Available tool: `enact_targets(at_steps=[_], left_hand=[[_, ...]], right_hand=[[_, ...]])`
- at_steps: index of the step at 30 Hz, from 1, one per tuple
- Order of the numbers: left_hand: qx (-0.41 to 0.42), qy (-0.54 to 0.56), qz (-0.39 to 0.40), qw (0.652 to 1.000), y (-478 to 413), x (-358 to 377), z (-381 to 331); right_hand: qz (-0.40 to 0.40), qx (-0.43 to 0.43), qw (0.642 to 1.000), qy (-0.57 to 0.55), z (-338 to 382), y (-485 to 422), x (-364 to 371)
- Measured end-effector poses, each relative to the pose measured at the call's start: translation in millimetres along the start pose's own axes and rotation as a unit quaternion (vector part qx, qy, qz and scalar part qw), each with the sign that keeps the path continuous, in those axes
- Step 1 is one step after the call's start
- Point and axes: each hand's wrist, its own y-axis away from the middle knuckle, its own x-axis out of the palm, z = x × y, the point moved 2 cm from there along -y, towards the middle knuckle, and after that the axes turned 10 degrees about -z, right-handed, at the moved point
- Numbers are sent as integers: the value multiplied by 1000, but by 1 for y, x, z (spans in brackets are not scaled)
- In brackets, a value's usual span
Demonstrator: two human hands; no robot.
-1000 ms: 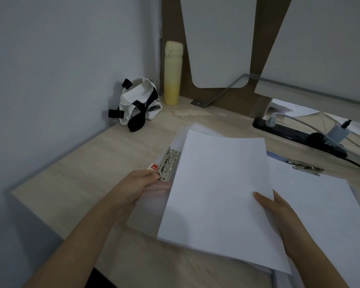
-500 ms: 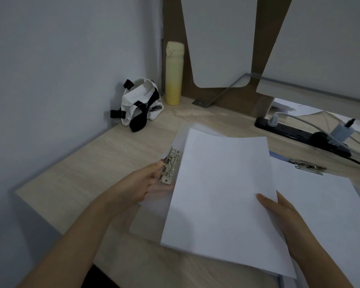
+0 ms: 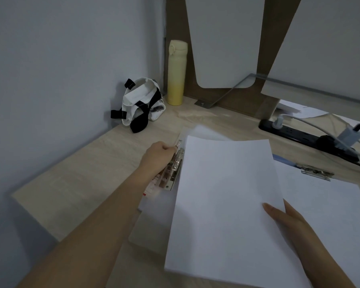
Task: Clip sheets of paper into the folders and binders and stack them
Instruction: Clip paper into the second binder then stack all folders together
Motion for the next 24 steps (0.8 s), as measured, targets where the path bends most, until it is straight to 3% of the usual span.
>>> enact_targets(at_steps=[10, 24], left_hand=[[-11, 121, 47, 991, 0, -3, 17], [-15, 146, 46, 988, 3, -2, 20]], right_hand=[[-13, 6, 1000, -27, 4, 3, 8], [-32, -12, 999, 0, 2, 11, 34]])
